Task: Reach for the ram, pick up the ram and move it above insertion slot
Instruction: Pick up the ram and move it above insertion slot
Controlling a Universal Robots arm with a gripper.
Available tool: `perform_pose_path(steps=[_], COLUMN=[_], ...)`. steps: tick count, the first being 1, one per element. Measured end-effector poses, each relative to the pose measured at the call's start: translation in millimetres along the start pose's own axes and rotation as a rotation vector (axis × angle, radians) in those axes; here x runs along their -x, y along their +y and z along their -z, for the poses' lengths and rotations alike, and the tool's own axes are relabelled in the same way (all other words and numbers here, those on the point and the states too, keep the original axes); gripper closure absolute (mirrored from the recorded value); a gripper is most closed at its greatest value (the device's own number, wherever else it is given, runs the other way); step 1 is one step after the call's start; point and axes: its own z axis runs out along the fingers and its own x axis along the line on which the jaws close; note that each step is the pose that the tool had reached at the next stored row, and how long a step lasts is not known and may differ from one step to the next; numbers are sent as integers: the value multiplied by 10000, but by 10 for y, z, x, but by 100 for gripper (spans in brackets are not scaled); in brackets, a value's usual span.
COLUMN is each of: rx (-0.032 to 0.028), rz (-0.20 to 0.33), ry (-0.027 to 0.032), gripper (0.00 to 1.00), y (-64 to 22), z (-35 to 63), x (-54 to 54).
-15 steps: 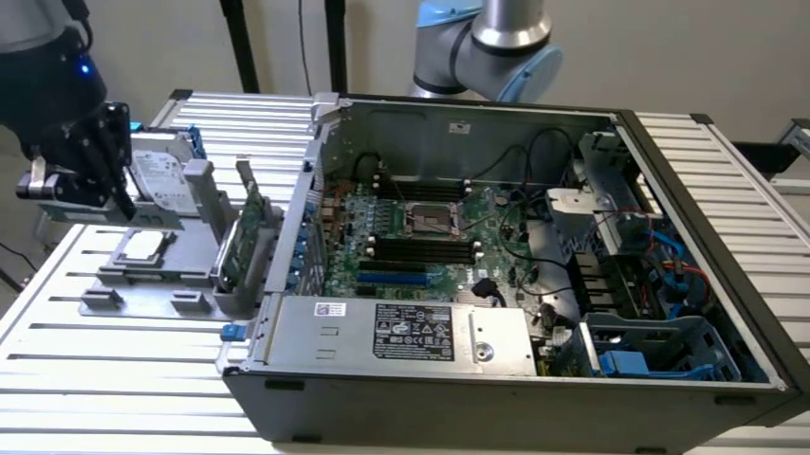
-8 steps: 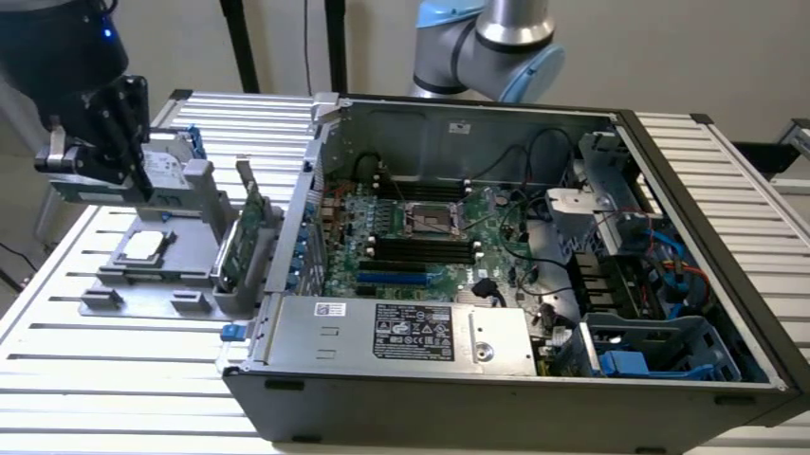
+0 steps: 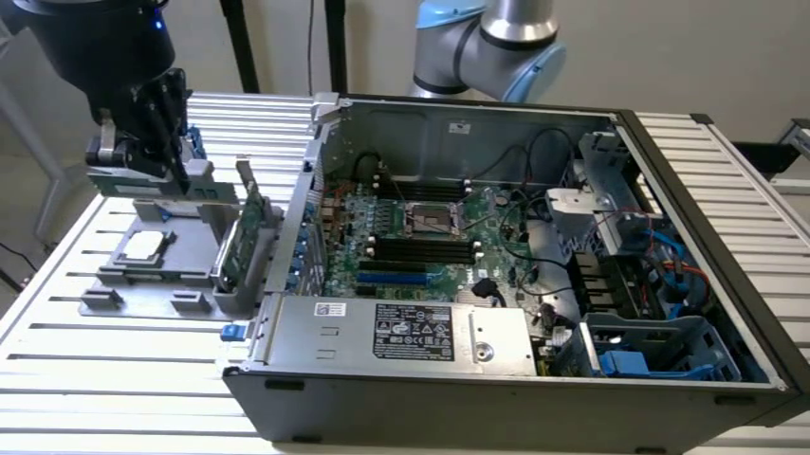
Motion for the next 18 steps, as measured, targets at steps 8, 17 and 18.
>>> perform_pose_path(steps=[8,17,18], rx=[-5,-11,-11], rz=[9,18,18], ry=[-213,-445,-464], gripper=[86,86,86], y=[-360,-769,-813], z=[47,100,104], x=[-4,-8,-8])
